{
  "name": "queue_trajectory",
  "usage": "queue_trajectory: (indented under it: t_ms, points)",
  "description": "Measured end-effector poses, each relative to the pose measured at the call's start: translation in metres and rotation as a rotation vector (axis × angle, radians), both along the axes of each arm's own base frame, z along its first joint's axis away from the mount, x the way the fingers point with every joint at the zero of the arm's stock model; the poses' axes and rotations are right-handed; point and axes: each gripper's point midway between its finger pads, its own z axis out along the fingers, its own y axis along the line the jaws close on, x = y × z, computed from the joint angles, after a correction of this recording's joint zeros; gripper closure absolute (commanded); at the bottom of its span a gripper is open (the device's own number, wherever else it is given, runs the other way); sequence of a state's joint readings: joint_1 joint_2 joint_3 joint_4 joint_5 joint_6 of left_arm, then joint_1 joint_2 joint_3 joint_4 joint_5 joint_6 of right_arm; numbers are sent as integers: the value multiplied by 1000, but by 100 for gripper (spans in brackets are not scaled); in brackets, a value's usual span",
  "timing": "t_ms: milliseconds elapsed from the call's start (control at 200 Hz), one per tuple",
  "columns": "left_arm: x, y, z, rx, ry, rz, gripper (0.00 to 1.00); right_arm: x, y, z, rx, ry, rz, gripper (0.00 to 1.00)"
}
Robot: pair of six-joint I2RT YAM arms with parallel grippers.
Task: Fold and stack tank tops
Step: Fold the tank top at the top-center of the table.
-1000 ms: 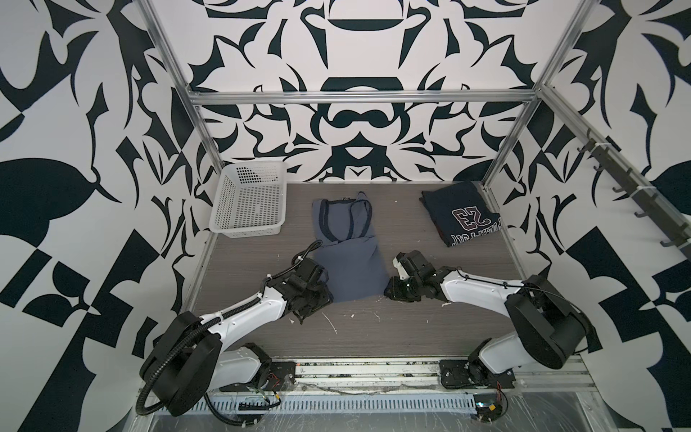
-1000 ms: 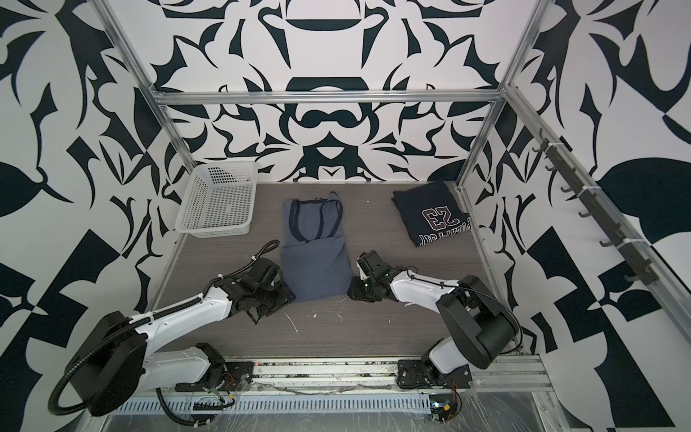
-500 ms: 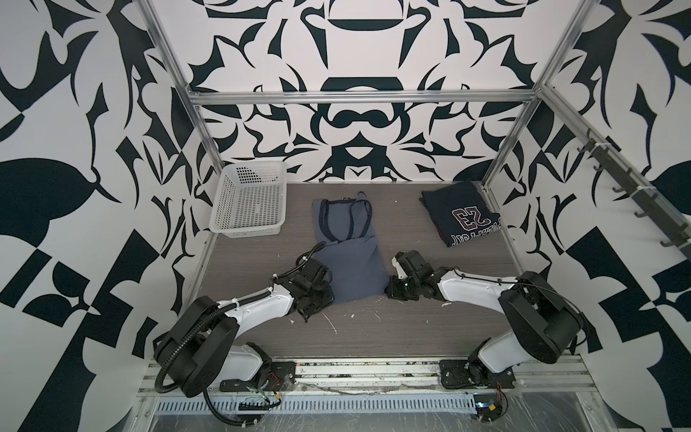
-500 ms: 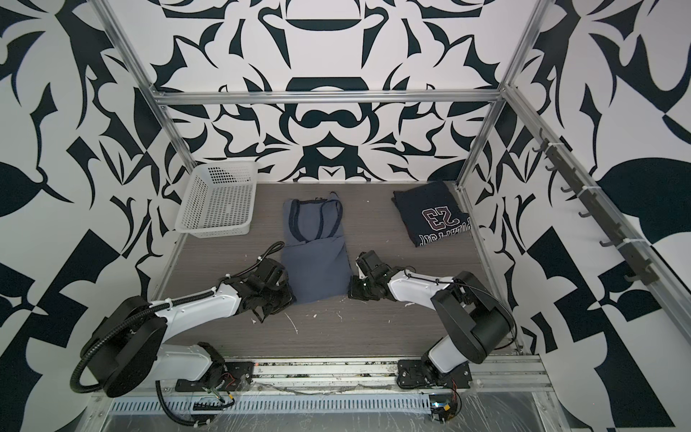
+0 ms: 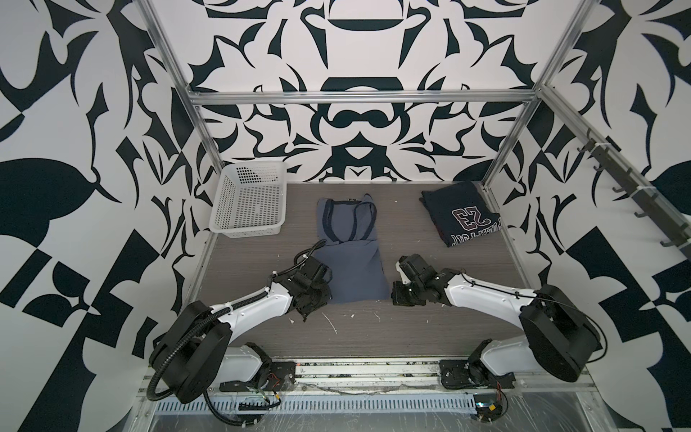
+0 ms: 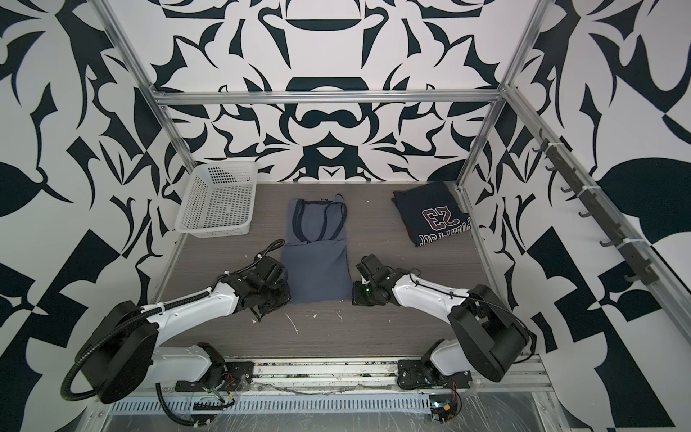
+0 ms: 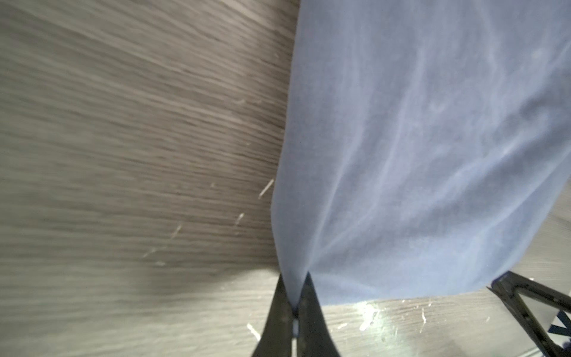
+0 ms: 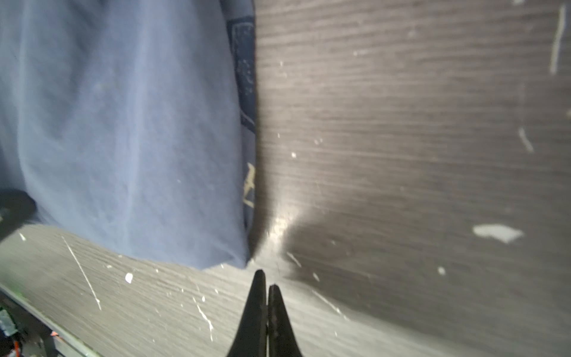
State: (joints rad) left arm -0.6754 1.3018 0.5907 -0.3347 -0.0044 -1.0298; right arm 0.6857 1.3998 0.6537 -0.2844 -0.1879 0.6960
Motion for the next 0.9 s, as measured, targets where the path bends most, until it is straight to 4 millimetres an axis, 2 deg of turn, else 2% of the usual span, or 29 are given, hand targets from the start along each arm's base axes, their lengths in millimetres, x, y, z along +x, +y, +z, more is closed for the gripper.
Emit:
queue_trajectory:
  t_ms: [40,145,190,360,515,685,735,755,820,900]
  points:
    - [0,0,1,0,-1,-1,96,-2,1,0,-3,-1,7,100]
    - [-1,0,1,0,0,-2,93,-4,5,1,6,1,17,77]
    - [-1,0,1,0,0,-2,93,-4,8,2,27,5,9,70]
    - [-1,0,0,0,4,-2,93,-2,18,2,77,-7,11,65]
    - [-2,0,-5,8,18,-3,93,1,22,-9,73,7,6,66]
    - [-2,-1,-7,6,25,-5,93,10,31,-9,109,-18,5,71]
    - [-2,-2,-8,5,28,-7,93,12,33,-10,114,-22,4,76]
    - [-2,-2,-8,5,30,-7,93,13,34,-10,116,-23,4,83]
    - [-3,-3,-9,2,34,-10,93,15,36,-12,112,-24,4,93]
    - [-3,-3,-9,-1,36,-11,93,14,35,-14,100,-18,0,100]
